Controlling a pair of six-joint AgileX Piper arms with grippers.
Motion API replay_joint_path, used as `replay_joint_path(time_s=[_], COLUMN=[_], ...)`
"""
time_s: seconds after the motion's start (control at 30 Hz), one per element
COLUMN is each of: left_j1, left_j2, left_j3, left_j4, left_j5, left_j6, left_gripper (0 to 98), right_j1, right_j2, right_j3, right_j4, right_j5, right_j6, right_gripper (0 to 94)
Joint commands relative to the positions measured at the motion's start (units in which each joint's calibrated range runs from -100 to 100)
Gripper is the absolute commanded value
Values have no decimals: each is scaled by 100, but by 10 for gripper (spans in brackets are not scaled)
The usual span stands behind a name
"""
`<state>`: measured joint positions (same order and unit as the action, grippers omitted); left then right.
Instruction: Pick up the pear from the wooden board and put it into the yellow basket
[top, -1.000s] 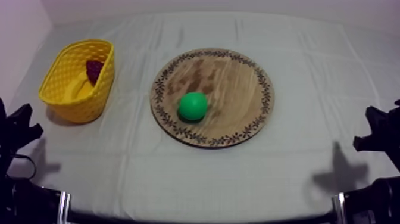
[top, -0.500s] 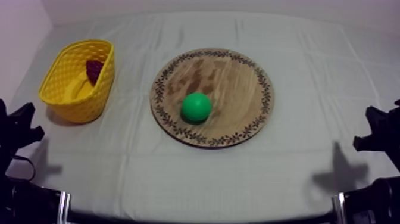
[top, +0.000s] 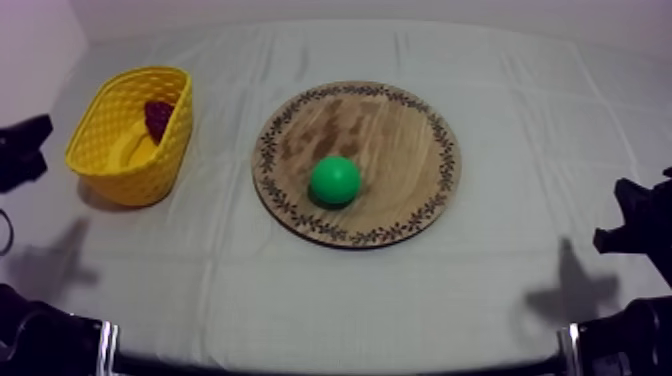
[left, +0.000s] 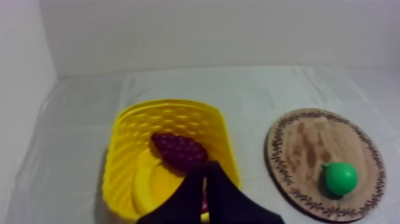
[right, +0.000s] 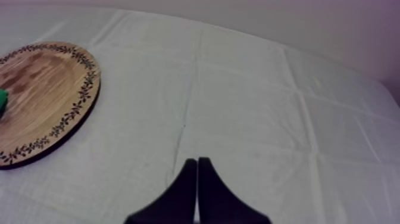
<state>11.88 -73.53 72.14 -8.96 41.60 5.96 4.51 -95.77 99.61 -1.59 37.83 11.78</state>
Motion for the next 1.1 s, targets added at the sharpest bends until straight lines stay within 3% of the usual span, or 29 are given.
replay_joint_path(time_s=[0.0, 0.6, 1.07], left_j1=[467, 1758, 2359], left_j2=[882, 3858, 5922], left_j3=[-1213, -4224, -5130], left_j4=[-122, -349, -405], left_j5=[357, 1105, 946], left_j6=[160, 670, 707], left_gripper=[0, 0, 0], right_j1=[1, 1, 1], right_j2=[1, 1, 1], right_j3=[5, 5, 5], right_j4=[0, 0, 0], right_j5=[0, 0, 0], right_j6=[1, 1, 1], right_gripper=[5, 5, 5])
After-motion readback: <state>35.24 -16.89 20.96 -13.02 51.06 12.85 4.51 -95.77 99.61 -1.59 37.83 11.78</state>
